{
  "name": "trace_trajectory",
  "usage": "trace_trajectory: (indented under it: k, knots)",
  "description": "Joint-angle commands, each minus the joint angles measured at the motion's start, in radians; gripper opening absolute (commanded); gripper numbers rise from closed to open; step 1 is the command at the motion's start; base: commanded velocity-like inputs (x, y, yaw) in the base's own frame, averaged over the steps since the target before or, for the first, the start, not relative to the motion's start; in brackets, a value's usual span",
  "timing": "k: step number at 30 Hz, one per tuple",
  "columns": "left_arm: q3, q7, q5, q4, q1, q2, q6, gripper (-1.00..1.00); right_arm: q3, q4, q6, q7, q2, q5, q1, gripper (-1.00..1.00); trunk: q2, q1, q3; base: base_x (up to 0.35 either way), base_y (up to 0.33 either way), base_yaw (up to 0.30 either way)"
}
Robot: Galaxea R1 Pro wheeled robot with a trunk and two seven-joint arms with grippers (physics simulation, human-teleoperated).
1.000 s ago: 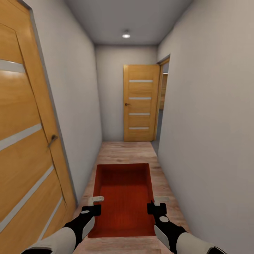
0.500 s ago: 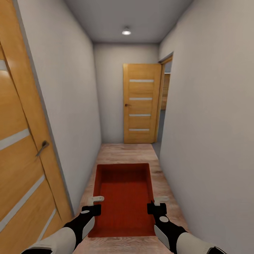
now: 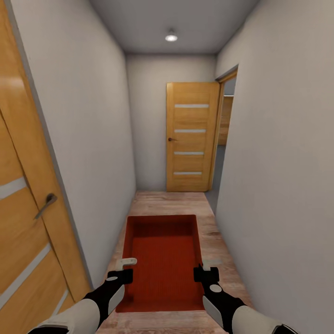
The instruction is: Move the two storage containers from the living room to the garage. In the garage, place one container on the floor and stack the other container on top of it (either order is fine).
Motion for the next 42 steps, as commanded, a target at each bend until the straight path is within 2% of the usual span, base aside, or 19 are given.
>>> trace_trajectory:
  k: [1,42]
  knots:
    - [0.014,0.008,0.011,0.002,0.0,0.02,0.001,-1.0,-0.005,-0.004,-0.039,0.0,0.0,0.016,-0.001,-1.0,-0.002,0.001,-0.002,0.325,0.0,0.0]
    - [0.014,0.009,0.011,0.002,0.0,0.02,0.001,-1.0,-0.005,-0.004,-0.038,0.0,0.0,0.015,-0.002,-1.0,-0.002,0.001,-0.002,0.325,0.0,0.0]
